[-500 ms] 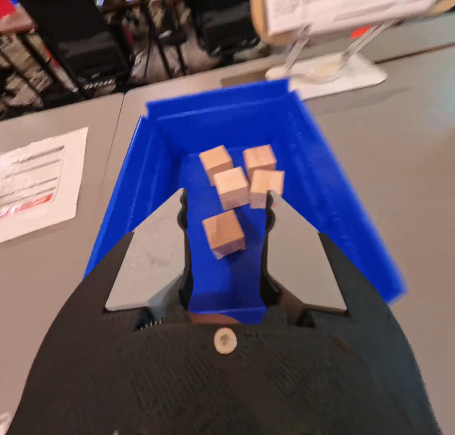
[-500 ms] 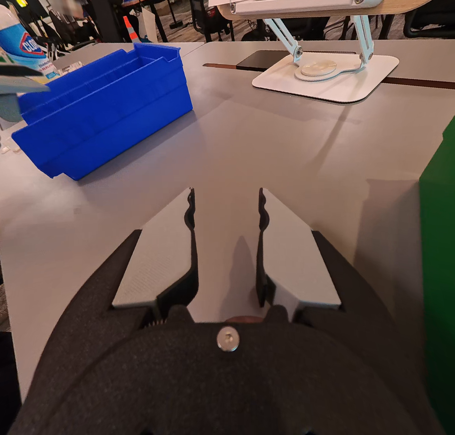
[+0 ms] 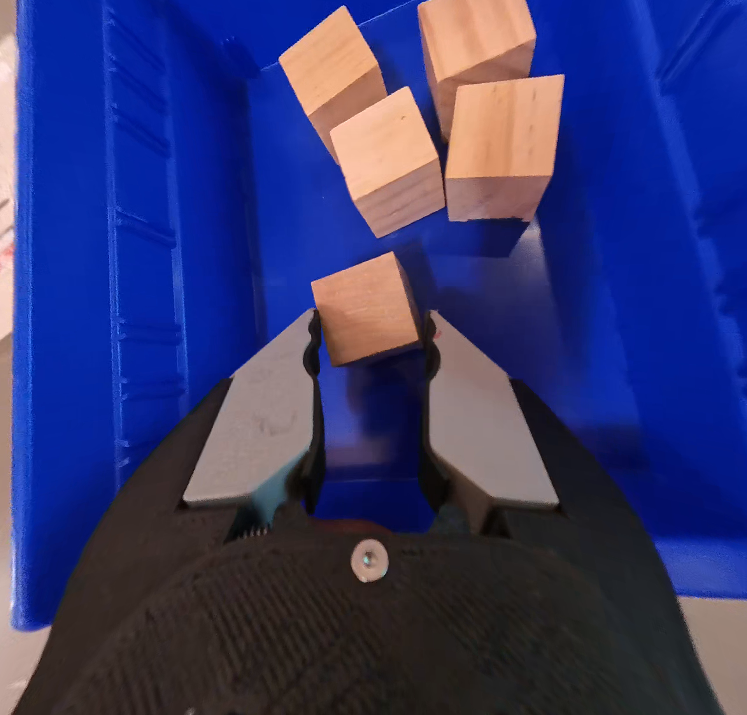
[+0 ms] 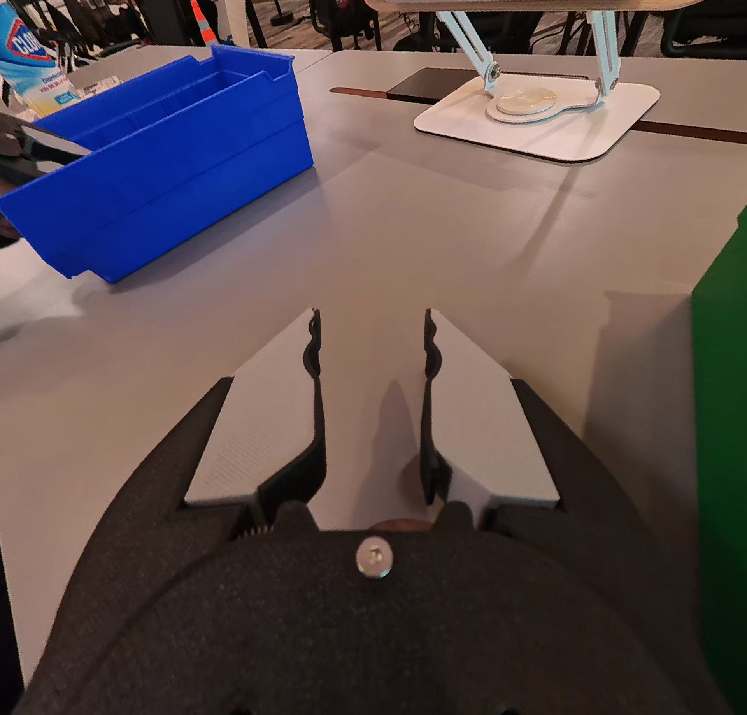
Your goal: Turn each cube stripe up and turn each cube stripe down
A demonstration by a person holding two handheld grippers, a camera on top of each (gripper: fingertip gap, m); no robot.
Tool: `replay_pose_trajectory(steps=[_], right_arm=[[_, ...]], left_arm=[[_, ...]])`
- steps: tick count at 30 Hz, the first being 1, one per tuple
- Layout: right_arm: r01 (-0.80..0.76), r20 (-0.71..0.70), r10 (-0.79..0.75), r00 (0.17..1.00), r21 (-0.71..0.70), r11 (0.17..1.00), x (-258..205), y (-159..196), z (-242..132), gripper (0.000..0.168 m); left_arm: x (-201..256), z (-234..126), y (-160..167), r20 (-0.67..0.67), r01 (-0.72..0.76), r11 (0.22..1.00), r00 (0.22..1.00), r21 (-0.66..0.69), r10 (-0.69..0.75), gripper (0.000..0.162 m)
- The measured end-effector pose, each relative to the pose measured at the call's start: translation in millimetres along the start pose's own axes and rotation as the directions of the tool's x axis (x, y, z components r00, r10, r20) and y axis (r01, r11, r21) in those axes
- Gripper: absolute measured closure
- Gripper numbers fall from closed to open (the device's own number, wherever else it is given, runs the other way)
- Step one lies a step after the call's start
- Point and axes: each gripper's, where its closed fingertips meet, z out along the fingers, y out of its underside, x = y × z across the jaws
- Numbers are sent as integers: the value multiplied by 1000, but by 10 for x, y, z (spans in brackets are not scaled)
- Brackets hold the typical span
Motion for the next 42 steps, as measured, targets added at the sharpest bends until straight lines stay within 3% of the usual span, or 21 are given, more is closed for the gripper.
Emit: replay_pose_trajectory(steps=[7,12,18,23,28,34,38,42], right_arm=[[-15,5,15,1000,10,1000,15,-14,-16,120],[-10,7,10,1000,7,1000,6,-10,-14,120],[-8,23,7,1000,5,1000,-25,-8,-11,120],[-15,78,14,997,16,1000,-118,-28,-16,119],[-84,298,63,953,58,995,-478,-146,-93,117],[-195,664,72,744,114,974,-1222,-452,-468,112],[-221,777,6,630,172,960,-1549,-636,-768,109],[-190,785,-38,618,196,962,-1675,-658,-850,108]], left_arm=[[-47,-42,-87,32,-26,998,999,61,24,114],[-129,-365,-391,100,-44,973,995,226,22,114],[220,-1050,-920,-6,-39,842,999,539,50,114],[739,-1559,-1177,-126,-31,713,978,700,167,115],[1568,-1968,-1267,-298,12,604,877,797,377,114],[2521,-2243,-1154,-501,109,588,657,802,562,114],[2773,-2284,-1094,-594,172,619,558,766,580,114],[2810,-2354,-1094,-625,224,614,522,757,580,115]])
